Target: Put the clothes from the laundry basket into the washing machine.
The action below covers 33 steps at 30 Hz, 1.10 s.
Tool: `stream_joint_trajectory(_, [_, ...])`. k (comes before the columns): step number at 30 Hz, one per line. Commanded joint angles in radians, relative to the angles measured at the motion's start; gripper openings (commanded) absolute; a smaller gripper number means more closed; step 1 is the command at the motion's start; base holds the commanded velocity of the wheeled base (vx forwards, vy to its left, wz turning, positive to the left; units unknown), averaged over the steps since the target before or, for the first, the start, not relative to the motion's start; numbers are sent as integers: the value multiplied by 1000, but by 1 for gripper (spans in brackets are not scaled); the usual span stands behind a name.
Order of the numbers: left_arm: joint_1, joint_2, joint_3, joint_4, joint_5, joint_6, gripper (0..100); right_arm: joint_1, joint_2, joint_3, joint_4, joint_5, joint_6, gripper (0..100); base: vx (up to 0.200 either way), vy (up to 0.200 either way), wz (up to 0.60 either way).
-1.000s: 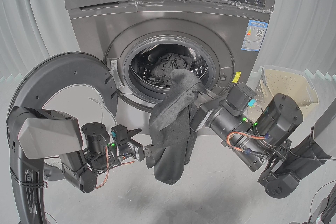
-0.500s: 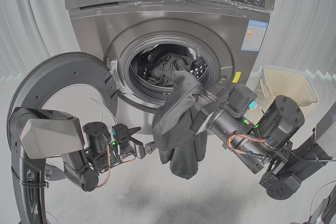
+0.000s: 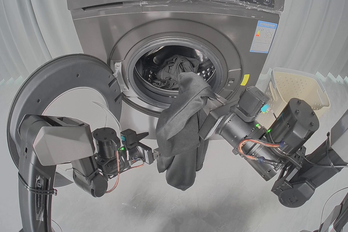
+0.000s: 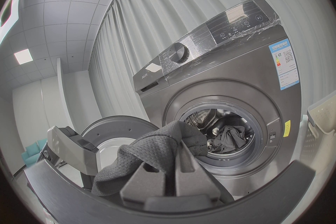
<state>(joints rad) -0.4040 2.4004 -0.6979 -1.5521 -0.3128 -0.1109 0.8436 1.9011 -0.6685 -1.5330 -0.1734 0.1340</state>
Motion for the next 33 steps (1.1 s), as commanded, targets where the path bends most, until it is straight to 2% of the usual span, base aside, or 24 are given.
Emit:
stream_joint_trajectory(1, [-18,14,1,0,-3,0,100,0,3,-3,-3,2,1,0,0,0,0])
stream_joint_trajectory(11, [-48,13,-8,0,-11,0,100,25,39,-10,-7,0,2,0,0,0,0])
stream_joint_trajectory(19, [-47,19,-57,0,-16,-3,100,34,44,-8,-7,0,4,0,0,0,0])
stream_joint_trajectory(25, [-50,28,-55,0,-83,2,100,37,44,-5,-7,0,4,0,0,0,0])
stream_joint_trajectory(27, [-50,32,-57,0,-88,3,100,41,44,-3,-7,0,4,0,0,0,0])
stream_joint_trajectory(33, [-50,48,-65,0,-109,53,100,43,46,-3,-7,0,4,0,0,0,0])
